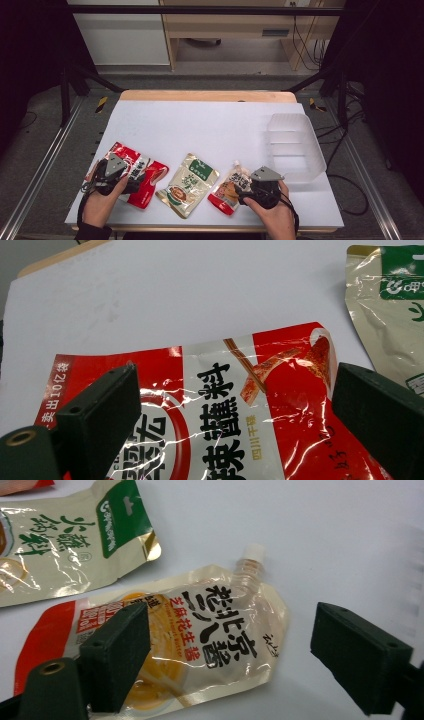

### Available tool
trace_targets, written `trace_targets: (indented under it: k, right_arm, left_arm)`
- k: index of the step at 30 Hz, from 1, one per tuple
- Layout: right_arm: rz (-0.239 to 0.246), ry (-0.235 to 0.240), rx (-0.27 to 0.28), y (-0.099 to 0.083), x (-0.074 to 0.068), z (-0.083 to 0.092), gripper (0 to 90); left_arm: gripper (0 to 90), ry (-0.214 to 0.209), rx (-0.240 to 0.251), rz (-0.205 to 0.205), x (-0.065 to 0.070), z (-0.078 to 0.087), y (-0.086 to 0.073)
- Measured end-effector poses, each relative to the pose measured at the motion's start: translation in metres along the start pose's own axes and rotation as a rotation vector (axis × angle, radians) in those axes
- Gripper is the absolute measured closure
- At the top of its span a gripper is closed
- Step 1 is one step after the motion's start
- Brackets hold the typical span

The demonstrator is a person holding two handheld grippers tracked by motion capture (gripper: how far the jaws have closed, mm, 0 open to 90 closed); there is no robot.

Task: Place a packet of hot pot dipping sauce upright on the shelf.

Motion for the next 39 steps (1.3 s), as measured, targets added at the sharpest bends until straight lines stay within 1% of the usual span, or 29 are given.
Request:
trace_targets:
  k: [2,4,7,10,11,16,19,23,25,28,30,35,36,39]
  right_arm:
    - [-0.011,-0.007,-0.009,-0.001,0.002,0.000,22.3]
    - [-0.010,-0.019,-0.016,-0.002,0.003,-0.001,24.8]
    - [-0.014,-0.038,-0.026,-0.002,0.005,-0.002,28.5]
    - [-0.007,-0.047,-0.028,-0.002,0.006,-0.003,30.6]
    - [-0.015,-0.049,-0.032,-0.002,0.006,-0.003,31.0]
    - [-0.023,-0.072,-0.035,-0.003,0.010,-0.003,34.4]
    - [-0.019,-0.082,-0.041,-0.003,0.010,-0.004,34.8]
    - [-0.027,-0.083,-0.070,-0.004,0.011,-0.012,35.4]
    - [-0.044,-0.084,-0.081,-0.004,0.012,-0.016,35.2]
    - [-0.048,-0.086,-0.097,-0.004,0.012,-0.020,33.9]
    - [-0.058,-0.092,-0.104,-0.004,0.012,-0.023,33.3]
    - [-0.075,-0.096,-0.112,-0.006,0.013,-0.025,33.4]
    - [-0.076,-0.094,-0.112,-0.006,0.013,-0.025,33.4]
    - [-0.079,-0.095,-0.114,-0.007,0.013,-0.025,33.5]
  left_arm:
    - [6.0,0.000,-0.003,-0.009,0.002,0.000,0.000]
    - [6.4,-0.001,-0.002,-0.013,0.002,0.000,0.001]
    - [6.5,-0.007,-0.009,-0.033,0.004,-0.001,0.002]
    - [6.8,-0.007,-0.008,-0.033,0.004,-0.002,0.002]
    - [6.8,-0.007,-0.005,-0.034,0.004,-0.001,0.002]
    - [6.9,-0.007,-0.002,-0.035,0.005,-0.001,0.002]
    - [7.1,-0.008,-0.005,-0.041,0.005,-0.001,0.003]
    - [7.3,-0.015,-0.008,-0.047,0.008,-0.003,0.003]
    - [7.3,-0.017,-0.010,-0.052,0.009,-0.003,0.004]
    - [7.3,-0.020,-0.010,-0.056,0.011,-0.003,0.004]
    - [7.4,-0.023,-0.012,-0.066,0.012,-0.004,0.005]
    - [7.5,-0.030,-0.014,-0.071,0.014,-0.005,0.006]
    - [7.5,-0.029,-0.017,-0.078,0.014,-0.005,0.006]
    - [7.5,-0.029,-0.010,-0.072,0.016,-0.005,0.006]
Point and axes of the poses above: each handheld gripper's, and its own axes: z roughly backward along the jaws, y roughly out of its top, x roughly to its right, the point moved 4 cm from there along -z, roughly forward along the jaws, and after that the axes turned 5 degrees about -z, right-handed, at the moved point
